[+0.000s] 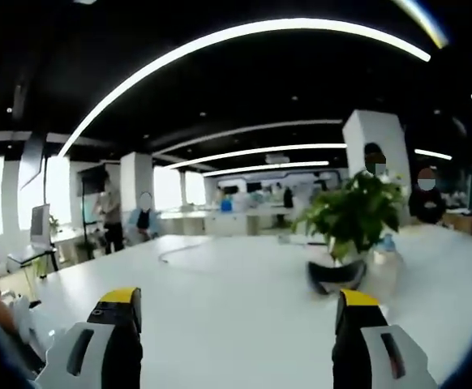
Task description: Press the specified remote control buttons in sequence, fully releasing each button before pressing the next.
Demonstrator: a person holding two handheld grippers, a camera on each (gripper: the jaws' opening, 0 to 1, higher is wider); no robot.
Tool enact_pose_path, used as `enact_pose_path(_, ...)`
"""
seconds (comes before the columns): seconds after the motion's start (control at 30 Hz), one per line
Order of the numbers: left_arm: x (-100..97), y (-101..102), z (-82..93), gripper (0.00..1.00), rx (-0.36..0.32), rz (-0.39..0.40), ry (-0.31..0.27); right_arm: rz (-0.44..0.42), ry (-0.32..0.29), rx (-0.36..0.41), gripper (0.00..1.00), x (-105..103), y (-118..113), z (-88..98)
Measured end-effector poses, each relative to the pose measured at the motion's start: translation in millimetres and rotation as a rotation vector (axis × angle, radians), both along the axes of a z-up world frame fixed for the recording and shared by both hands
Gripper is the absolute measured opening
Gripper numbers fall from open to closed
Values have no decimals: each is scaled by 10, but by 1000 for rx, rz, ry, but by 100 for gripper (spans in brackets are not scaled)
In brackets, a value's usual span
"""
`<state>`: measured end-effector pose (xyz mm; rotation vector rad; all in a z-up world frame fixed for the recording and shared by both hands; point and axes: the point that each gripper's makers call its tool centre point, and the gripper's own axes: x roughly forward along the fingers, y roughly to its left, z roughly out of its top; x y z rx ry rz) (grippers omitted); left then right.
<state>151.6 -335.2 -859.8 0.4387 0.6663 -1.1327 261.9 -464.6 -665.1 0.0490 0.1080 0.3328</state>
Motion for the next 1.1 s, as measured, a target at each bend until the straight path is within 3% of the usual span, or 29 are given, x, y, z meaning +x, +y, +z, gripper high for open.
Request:
enact_pose_path(0.2,3,3,0,25,0,1,-1,-26,-35,14,99,19,-42,56)
enact_pose_path(0.43,6,0,3,25,5,1,-2,-19,-4,20,99,-88,-9,-2)
enact_pose_path(0.53,5,-1,2,25,9,0,-1,-12,-4,-10,99,-54,20,-61)
enact_pose_path(0.57,6,-1,0,25,9,-3,0,5,24,-14,99,-54,38,-101)
enact_pose_path(0.8,9,-2,2,25,16,-6,1,10,41,0,99,-59,35,-140)
enact_pose_path(1.1,138,82,3,25,20,9,11,35,20,-37,99,-81,107,-124)
